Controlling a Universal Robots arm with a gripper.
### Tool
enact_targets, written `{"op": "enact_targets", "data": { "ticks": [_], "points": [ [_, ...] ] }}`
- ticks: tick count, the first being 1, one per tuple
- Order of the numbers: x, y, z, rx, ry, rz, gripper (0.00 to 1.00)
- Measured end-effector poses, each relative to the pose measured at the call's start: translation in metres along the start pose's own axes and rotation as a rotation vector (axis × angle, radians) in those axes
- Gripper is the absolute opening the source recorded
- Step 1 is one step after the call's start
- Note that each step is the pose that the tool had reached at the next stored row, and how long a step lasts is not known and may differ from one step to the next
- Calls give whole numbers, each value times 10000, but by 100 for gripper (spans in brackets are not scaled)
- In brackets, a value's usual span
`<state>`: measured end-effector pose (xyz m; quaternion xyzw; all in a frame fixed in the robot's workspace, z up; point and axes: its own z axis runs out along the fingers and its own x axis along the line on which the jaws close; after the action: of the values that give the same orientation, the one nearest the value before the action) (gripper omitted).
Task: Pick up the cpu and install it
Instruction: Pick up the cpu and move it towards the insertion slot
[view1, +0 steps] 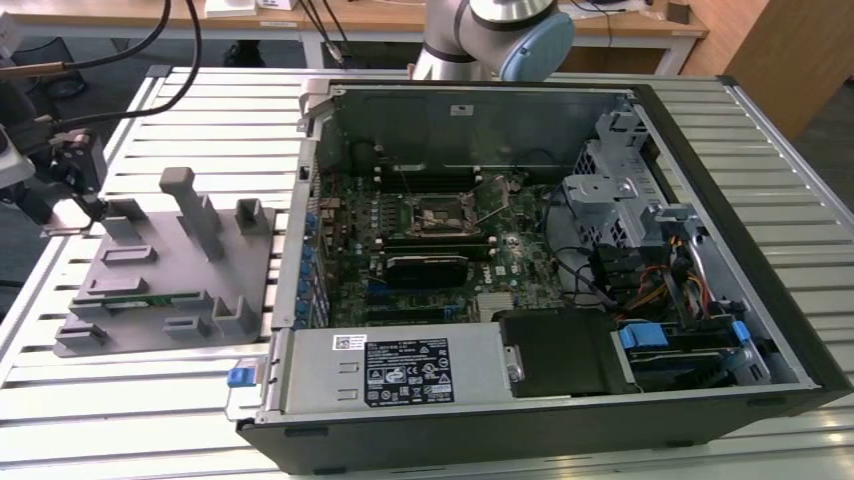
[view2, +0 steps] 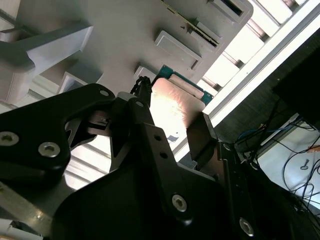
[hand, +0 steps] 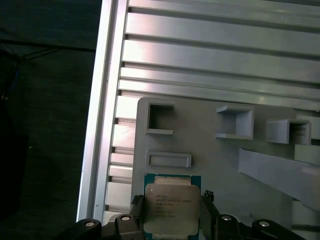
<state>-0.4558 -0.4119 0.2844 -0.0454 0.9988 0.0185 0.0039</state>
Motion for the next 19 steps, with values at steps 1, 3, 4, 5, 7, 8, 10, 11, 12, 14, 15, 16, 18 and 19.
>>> {"op": "enact_targets", "data": {
  "ticks": [1,3,4,5,7,8,10,11,12,14,15,16,18,19],
  "points": [
    [0,0,-5,0,0,0,53],
    [0,1,-13,0,0,0,53],
    [0,1,-17,0,0,0,53],
    [0,1,-21,0,1,0,53],
    [0,1,-30,0,0,0,53],
    [0,1,-33,0,0,0,53],
    [0,2,-42,0,1,0,53],
    [0,2,-46,0,1,0,53],
    [0,2,-51,0,1,0,53],
    [0,2,-60,0,0,0,53],
    [0,3,-66,0,1,0,53],
    [-1,3,-71,0,1,0,53],
    [-1,3,-82,0,1,0,53],
    [-1,3,-87,0,1,0,53]
  ]
}}
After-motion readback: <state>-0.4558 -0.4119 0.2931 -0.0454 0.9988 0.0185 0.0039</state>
